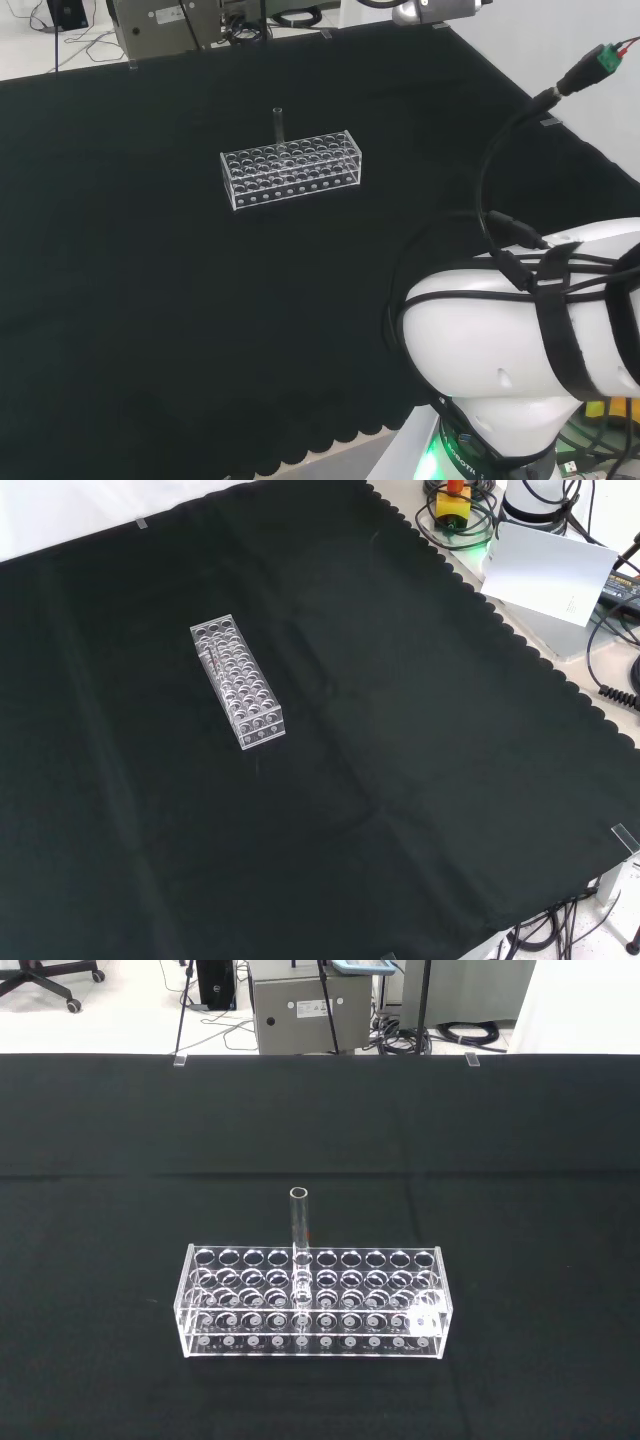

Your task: Pick up the test tube.

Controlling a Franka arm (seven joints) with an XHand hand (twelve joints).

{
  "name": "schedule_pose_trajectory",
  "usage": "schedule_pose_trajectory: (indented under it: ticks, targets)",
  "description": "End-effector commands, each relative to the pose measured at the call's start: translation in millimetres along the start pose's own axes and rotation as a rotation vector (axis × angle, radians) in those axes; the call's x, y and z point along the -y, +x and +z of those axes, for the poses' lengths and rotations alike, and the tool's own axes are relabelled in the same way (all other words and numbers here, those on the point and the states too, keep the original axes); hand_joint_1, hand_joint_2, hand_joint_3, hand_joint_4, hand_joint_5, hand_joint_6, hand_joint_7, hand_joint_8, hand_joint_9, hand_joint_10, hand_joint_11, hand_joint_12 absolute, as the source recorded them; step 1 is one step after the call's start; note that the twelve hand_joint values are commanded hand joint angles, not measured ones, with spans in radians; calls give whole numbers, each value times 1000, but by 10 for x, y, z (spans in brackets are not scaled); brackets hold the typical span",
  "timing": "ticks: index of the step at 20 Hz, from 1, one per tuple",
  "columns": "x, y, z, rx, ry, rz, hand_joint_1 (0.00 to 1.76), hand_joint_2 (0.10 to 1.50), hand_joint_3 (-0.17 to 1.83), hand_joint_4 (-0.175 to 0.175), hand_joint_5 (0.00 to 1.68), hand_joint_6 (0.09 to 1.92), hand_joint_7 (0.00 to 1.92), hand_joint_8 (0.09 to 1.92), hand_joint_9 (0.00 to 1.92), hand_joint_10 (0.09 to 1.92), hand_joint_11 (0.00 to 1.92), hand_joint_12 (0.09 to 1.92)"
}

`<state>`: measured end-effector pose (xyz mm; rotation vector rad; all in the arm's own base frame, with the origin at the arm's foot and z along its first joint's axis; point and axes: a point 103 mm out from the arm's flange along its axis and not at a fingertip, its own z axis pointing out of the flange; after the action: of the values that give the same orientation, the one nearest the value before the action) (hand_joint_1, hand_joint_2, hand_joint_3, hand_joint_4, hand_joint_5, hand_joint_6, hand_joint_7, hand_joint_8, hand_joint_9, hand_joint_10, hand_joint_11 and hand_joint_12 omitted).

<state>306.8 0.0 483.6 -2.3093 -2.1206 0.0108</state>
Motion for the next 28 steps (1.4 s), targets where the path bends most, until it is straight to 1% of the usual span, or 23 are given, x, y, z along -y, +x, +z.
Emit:
schedule_pose_trajectory:
  ticks: [1,4,8,10,14,16,18,21,23,28]
  targets:
    - [-13,13,12,10,-6,-5,603,1049,-107,-44,39,87,0,393,0,771,0,1477]
    - [-74,58,48,3,2,-22,550,1081,-94,-54,17,87,0,347,0,716,0,1446]
    - [-203,119,112,-15,19,-35,544,1086,-94,-55,18,87,0,363,0,715,0,1439]
    - [-280,129,160,-31,28,-41,547,1087,-98,-57,32,87,0,440,0,754,0,1452]
    - [-485,160,272,-65,41,-51,582,1094,-122,-69,100,87,8,753,21,916,0,1560]
    - [-615,181,331,-79,48,-51,617,1095,-134,-78,140,87,58,843,59,956,7,1596]
    - [-747,198,407,-82,63,-52,661,1095,-148,-90,181,87,106,888,99,966,32,1604]
    - [-959,220,530,-71,103,-52,709,1098,-166,-101,223,87,141,912,144,966,67,1601]
    - [-1101,224,619,-63,123,-52,722,1102,-172,-104,235,87,148,916,155,965,77,1598]
    - [-1444,196,838,-75,187,-48,731,1106,-175,-107,248,87,153,919,174,964,84,1594]
